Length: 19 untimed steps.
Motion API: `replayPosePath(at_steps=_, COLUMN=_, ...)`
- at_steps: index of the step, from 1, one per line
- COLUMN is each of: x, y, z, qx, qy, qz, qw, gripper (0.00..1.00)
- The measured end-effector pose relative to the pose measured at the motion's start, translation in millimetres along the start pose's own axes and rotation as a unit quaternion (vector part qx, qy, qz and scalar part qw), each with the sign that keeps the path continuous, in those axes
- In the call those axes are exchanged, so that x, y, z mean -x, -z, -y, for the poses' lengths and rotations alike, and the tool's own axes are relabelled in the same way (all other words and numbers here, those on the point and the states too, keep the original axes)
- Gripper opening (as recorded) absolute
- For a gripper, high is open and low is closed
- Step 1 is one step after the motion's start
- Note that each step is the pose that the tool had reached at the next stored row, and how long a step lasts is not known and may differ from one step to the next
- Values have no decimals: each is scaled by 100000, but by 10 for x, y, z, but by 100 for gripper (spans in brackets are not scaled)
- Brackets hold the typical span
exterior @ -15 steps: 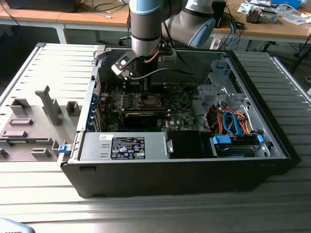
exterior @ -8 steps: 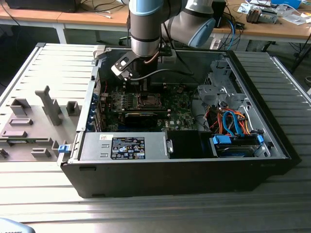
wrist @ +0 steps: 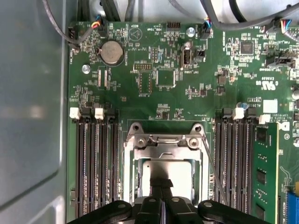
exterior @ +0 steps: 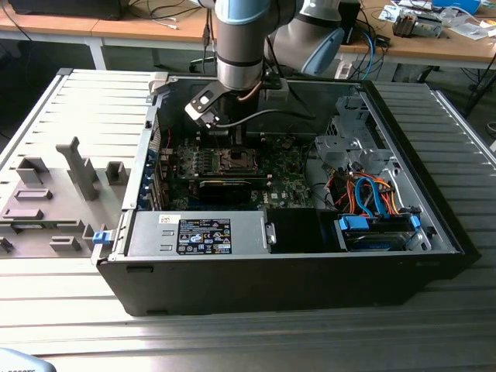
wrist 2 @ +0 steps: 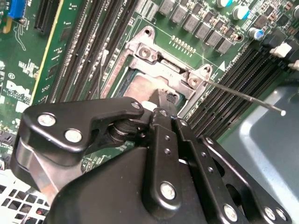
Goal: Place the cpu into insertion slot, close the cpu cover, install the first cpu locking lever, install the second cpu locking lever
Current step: 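Close the cpu cover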
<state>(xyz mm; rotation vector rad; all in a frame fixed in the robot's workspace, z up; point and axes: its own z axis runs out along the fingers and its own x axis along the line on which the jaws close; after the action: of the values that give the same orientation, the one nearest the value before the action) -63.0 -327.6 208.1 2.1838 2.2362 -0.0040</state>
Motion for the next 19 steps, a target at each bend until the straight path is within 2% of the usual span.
replayPosePath(at_steps=7, x=1, y=19, z=-23, qx=-86, qy=1, qz=-4, qw=100000, gripper=11)
replayPosePath(at_steps=13, x=3, y=19, z=-92, qx=-469, qy=6, qz=-5, qw=99999, gripper=11)
replayPosePath(at_steps=19, x=3, y=40, z=-106, qx=-494, qy=6, qz=-12, qw=99999, gripper=11)
